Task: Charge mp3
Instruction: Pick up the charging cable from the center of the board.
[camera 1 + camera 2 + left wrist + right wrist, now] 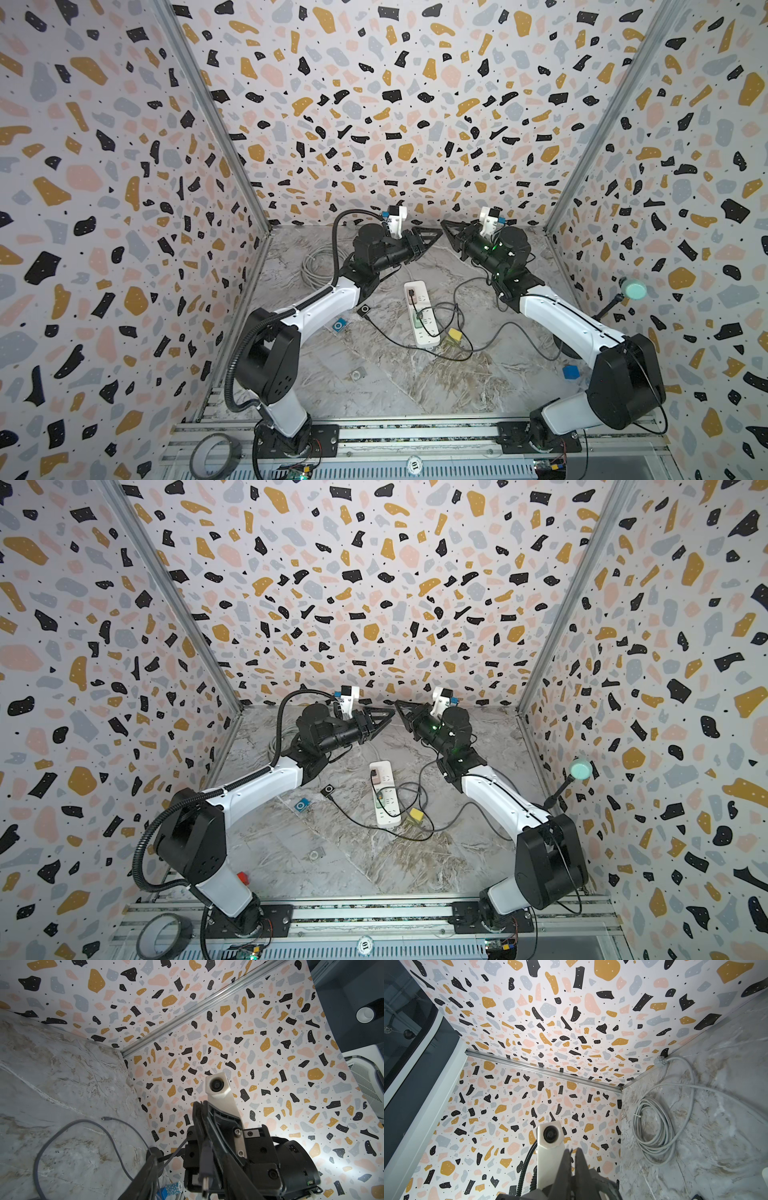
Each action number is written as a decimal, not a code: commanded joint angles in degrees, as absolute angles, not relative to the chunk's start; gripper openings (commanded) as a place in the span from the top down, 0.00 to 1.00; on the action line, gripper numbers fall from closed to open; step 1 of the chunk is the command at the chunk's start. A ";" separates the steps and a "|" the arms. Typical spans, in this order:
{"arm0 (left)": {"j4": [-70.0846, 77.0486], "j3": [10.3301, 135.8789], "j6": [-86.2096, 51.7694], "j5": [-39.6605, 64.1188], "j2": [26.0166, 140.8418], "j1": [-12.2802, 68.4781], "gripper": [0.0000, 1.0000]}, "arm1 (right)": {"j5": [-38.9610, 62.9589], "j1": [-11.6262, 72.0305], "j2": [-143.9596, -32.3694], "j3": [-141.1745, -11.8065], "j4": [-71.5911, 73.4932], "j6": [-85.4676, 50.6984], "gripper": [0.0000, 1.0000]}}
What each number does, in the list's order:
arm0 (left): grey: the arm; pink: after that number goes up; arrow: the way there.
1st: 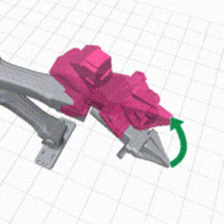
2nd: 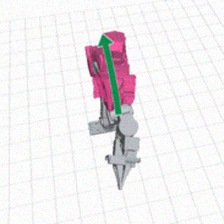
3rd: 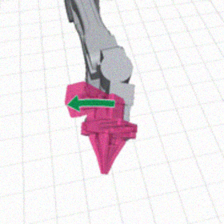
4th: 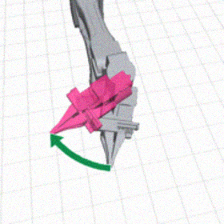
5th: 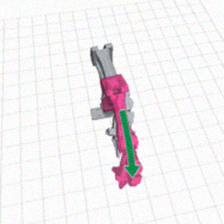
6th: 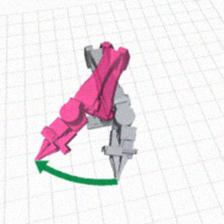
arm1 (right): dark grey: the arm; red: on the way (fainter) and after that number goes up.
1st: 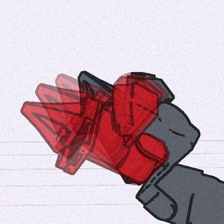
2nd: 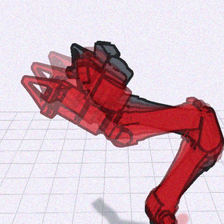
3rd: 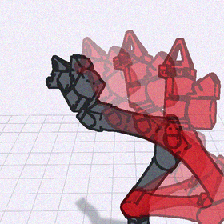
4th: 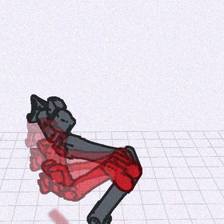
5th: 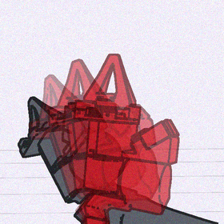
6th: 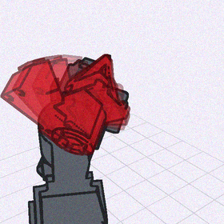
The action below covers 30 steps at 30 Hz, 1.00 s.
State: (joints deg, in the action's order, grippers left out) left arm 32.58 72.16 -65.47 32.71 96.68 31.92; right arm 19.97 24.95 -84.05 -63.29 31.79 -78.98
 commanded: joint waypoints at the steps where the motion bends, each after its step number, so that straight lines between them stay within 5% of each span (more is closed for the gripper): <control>1: 35.09 74.31 -66.20 33.49 96.76 32.08 0.52 | 20.74 25.34 -83.00 -65.84 33.86 -77.20 1.00; 12: 37.42 73.21 -66.70 33.57 96.64 31.99 1.00 | 21.36 25.44 -82.64 -65.57 34.19 -75.79 1.00; 16: 34.65 73.60 -61.57 32.65 95.36 31.60 1.00 | 22.82 25.32 -82.57 -66.47 32.79 -75.79 1.00; 19: 18.70 78.23 -42.10 26.80 93.31 31.64 1.00 | 24.67 24.93 -81.97 -68.71 26.80 -78.40 0.60; 21: 12.25 79.05 -29.44 19.77 91.11 32.05 1.00 | 25.34 24.59 -80.39 -68.09 25.27 -81.50 0.50; 25: 13.63 75.00 -13.09 8.86 86.98 32.62 1.00 | 26.73 24.60 -77.24 -65.62 22.17 -88.24 0.46; 30: 17.34 72.67 -0.67 8.29 85.14 35.30 1.00 | 26.33 25.65 -75.59 -64.61 20.16 -90.09 0.45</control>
State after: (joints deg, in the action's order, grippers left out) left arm 15.42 74.22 -14.50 11.33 85.69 33.43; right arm 25.50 25.04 -77.34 -64.97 21.82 -87.46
